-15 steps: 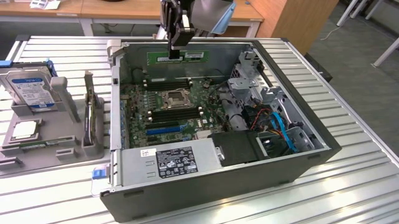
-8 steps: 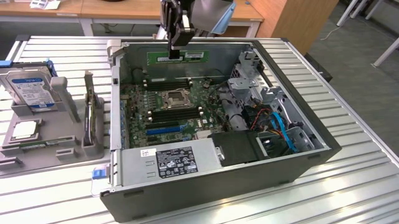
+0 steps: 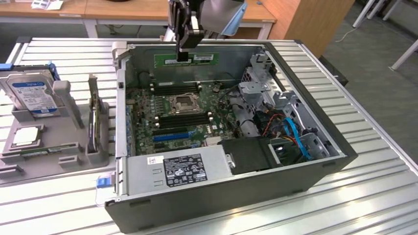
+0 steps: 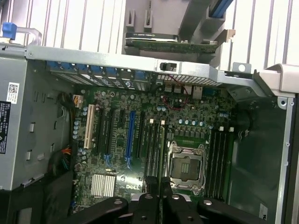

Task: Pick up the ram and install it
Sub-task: 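Insert the ram into the slot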

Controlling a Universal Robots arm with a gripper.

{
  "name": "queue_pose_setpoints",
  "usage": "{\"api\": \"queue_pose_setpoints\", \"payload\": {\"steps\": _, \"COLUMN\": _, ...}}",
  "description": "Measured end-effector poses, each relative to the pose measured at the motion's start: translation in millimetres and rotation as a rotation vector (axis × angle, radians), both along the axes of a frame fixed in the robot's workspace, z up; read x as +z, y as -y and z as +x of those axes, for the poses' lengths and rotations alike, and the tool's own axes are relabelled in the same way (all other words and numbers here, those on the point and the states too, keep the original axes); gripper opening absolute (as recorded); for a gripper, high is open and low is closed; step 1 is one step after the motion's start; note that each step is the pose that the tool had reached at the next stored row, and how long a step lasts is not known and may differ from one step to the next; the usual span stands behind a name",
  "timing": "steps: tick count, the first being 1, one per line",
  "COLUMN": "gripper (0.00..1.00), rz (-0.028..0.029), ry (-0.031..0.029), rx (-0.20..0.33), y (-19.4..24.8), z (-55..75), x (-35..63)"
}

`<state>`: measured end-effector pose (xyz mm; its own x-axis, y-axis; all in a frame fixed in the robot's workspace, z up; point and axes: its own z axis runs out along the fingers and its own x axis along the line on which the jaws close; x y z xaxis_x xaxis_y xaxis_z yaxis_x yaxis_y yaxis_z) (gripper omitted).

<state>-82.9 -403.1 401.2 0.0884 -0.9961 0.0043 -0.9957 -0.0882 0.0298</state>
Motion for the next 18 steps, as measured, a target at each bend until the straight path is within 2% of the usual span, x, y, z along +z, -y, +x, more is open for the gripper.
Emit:
{"api": "queue_pose_setpoints", "payload": {"steps": 5, "gripper": 0.13, "rz": -0.0001, "ry": 0.0004, "rx": 0.000, "y": 0.0, "z": 0.0, "x": -8.4}}
{"api": "queue_pose_setpoints", "payload": {"steps": 15, "gripper": 0.13, "rz": -0.0001, "ry": 0.0058, "rx": 0.000, "y": 0.0, "z": 0.0, "x": -25.9}}
{"api": "queue_pose_setpoints", "payload": {"steps": 18, "gripper": 0.13, "rz": -0.0001, "ry": 0.0067, "rx": -0.020, "y": 0.0, "z": 0.0, "x": -28.2}}
